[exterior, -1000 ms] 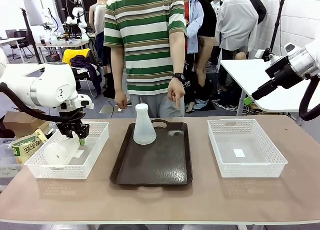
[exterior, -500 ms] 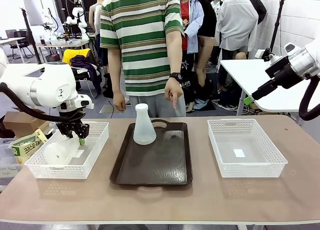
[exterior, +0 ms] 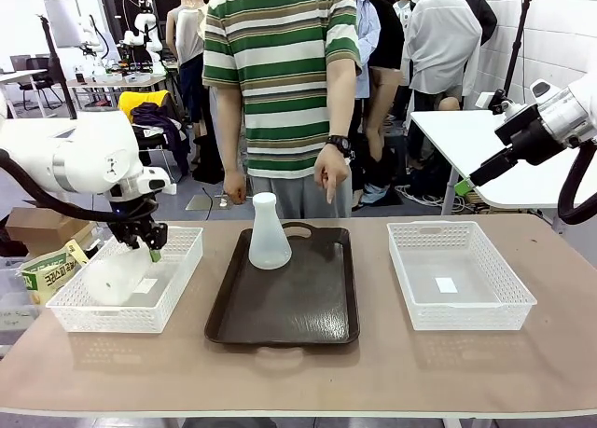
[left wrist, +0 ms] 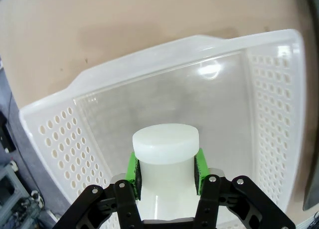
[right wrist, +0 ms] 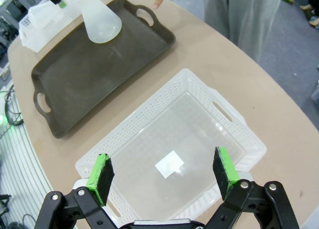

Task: Prepare the laboratory tools.
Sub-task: Place the picked Big flask upright in the Handle tray as directed by the person.

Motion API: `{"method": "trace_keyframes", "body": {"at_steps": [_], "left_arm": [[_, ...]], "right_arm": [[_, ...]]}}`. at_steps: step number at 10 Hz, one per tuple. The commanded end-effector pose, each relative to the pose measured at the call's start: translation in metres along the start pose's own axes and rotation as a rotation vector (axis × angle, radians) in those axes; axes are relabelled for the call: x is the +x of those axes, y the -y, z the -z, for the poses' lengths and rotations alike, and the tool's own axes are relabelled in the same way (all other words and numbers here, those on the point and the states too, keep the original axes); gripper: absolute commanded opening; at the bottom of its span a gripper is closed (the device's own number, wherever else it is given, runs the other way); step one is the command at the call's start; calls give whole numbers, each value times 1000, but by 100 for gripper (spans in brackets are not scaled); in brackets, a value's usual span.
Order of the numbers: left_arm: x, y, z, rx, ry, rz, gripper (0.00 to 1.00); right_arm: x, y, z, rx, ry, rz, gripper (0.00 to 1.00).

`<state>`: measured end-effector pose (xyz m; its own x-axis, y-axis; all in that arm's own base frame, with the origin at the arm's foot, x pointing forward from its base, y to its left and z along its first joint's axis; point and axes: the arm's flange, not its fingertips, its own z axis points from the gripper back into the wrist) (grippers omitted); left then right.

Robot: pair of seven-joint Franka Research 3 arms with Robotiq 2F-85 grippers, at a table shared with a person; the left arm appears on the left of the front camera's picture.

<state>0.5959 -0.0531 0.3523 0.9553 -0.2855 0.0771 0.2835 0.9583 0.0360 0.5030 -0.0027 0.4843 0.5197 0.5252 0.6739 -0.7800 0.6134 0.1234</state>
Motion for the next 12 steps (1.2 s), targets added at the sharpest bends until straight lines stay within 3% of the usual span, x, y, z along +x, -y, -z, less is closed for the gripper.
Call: {"method": "trace_keyframes", "body": {"at_steps": [1,3,6,8,10,11,12], "left_arm": [[-17,-6,-42,-57,113,81,0],[-27,-20,-88,-114,227,159,0],[-45,-14,-144,-491,471,460,0],[-56,-9,-161,-592,652,582,0],[-68,7,-165,-684,772,758,0],[-72,15,-163,-697,793,747,0],[-66,16,-156,-642,697,608,0]], "right_arm": [[2,-1,1,-12,-12,-2,100],[2,-1,1,-12,-12,-2,100],[2,-1,1,-12,-12,-2,100],[2,-1,1,-12,-12,-2,100],[2,-1,1,-12,-12,-2,100],[2,-1,1,-12,-12,-2,100],[2,-1,1,-12,-12,-2,100]]}}
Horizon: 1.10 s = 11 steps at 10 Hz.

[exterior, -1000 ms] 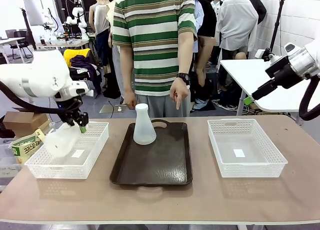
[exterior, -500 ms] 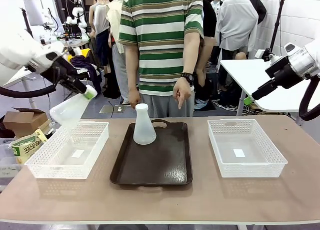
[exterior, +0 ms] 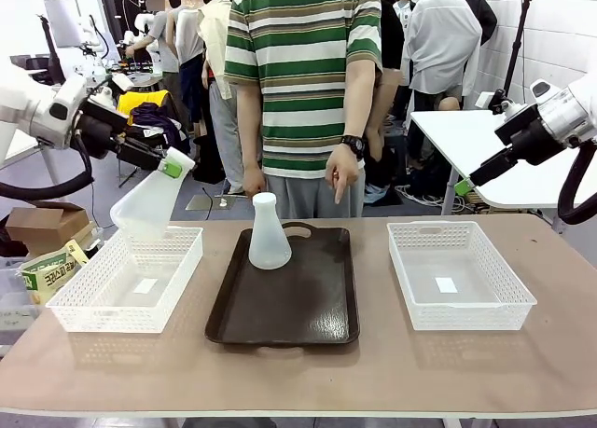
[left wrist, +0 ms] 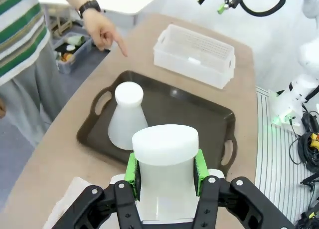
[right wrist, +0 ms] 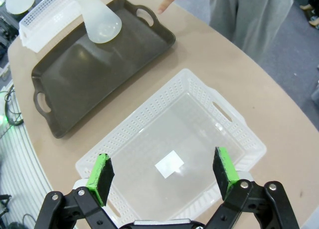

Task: Prepare the laboratory tools.
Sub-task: Place the picked Big flask upright in the Handle tray as directed by the person.

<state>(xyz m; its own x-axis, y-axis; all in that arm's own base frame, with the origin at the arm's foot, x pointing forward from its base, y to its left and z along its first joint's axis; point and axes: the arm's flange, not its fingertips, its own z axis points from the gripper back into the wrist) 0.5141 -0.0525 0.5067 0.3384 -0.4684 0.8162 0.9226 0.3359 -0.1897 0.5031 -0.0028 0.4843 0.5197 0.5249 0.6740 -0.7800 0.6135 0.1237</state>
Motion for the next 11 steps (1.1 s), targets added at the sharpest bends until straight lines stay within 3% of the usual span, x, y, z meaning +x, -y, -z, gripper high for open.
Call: {"method": "trace_keyframes", "body": {"at_steps": [1,3,4,6,7,11], "left_arm": [[10,-1,-6,11,7,30,0],[-2,0,2,-2,-2,-3,0],[-14,-7,20,-75,36,55,0],[-7,14,59,-183,218,247,0],[1,20,69,-248,316,281,0],[16,55,153,-455,349,451,0]], "right_arm": [[2,-1,1,-12,-12,-2,100],[2,-1,1,-12,-12,-2,100],[2,-1,1,-12,-12,-2,100],[2,-1,1,-12,-12,-2,100],[2,-1,1,-12,-12,-2,100],[2,-1,1,-12,-12,-2,100]]}}
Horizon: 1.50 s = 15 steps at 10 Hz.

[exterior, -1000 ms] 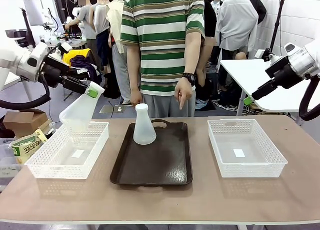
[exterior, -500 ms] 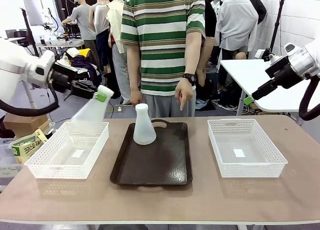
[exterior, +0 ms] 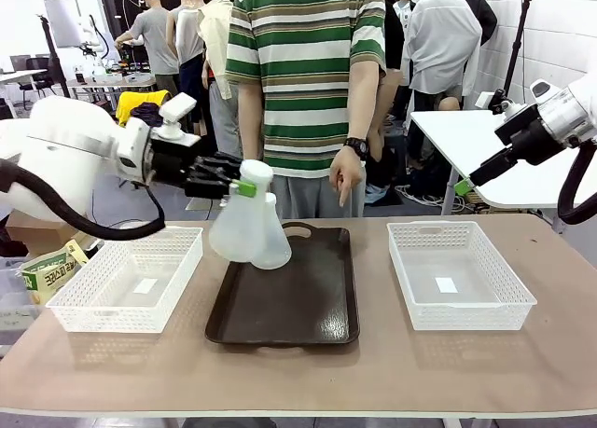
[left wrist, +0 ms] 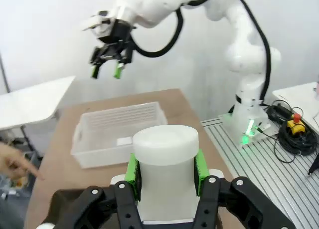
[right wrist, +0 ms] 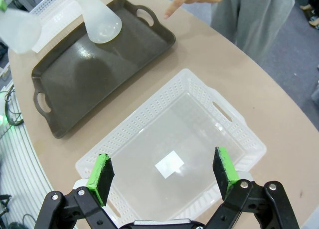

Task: Prepare the laboratory tools.
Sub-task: Place the picked Big flask upright in the Handle tray as directed by the person.

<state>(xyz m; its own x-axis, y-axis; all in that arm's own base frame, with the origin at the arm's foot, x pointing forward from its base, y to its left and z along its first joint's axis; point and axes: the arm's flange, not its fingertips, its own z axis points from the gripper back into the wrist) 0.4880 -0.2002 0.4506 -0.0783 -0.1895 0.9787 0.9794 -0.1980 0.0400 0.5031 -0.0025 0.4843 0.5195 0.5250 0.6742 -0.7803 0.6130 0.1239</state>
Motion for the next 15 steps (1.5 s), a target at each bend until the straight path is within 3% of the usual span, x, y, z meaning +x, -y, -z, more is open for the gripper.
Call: {"method": "trace_keyframes", "body": {"at_steps": [1,3,6,12,15], "left_arm": [[-8,-11,16,-44,32,41,0],[-23,-12,42,-59,57,106,0],[-40,-13,71,-59,155,119,0],[-107,-19,124,-7,315,143,0],[-121,-28,139,46,279,147,0]], "right_arm": [[1,-1,1,-13,-12,-2,100],[1,-1,1,-13,-12,-2,100],[1,-1,1,-13,-12,-2,100],[1,-1,1,-13,-12,-2,100],[1,-1,1,-13,-12,-2,100]]}}
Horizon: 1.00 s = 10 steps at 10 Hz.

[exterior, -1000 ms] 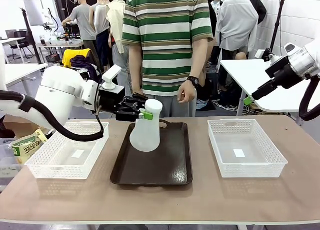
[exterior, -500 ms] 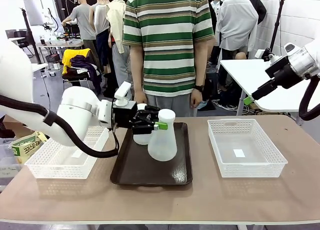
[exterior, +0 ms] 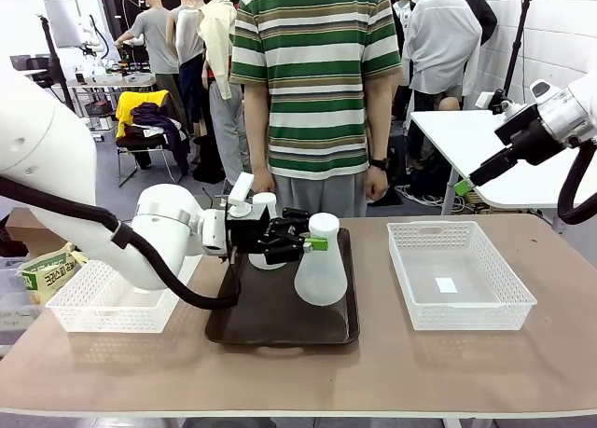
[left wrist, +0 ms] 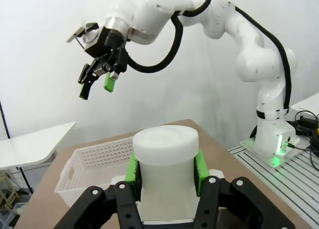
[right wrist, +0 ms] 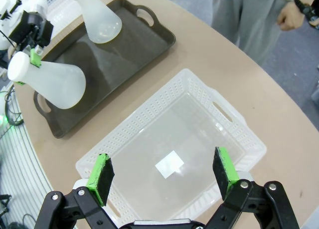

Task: Prepare the laboratory tools.
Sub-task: Place the picked Big flask upright in the Handle tray as directed by the person.

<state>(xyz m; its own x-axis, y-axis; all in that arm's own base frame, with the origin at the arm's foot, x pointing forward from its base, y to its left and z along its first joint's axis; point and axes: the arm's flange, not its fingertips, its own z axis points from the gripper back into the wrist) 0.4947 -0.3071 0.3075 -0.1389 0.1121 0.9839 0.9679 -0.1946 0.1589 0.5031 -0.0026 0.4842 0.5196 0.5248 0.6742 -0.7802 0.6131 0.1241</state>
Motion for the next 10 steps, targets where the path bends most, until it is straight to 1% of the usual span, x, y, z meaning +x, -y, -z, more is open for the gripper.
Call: {"method": "trace_keyframes", "body": {"at_steps": [1,5,8,10], "left_arm": [[-7,-6,11,45,-20,29,0],[-12,-9,11,80,-64,5,0],[-16,-11,-10,148,-60,-10,0],[-21,-12,-22,179,-61,-50,0]], "right_arm": [[2,-1,1,-13,-12,-2,100],[2,-1,1,-13,-12,-2,100],[2,-1,1,-13,-12,-2,100],[2,-1,1,-13,-12,-2,100]]}}
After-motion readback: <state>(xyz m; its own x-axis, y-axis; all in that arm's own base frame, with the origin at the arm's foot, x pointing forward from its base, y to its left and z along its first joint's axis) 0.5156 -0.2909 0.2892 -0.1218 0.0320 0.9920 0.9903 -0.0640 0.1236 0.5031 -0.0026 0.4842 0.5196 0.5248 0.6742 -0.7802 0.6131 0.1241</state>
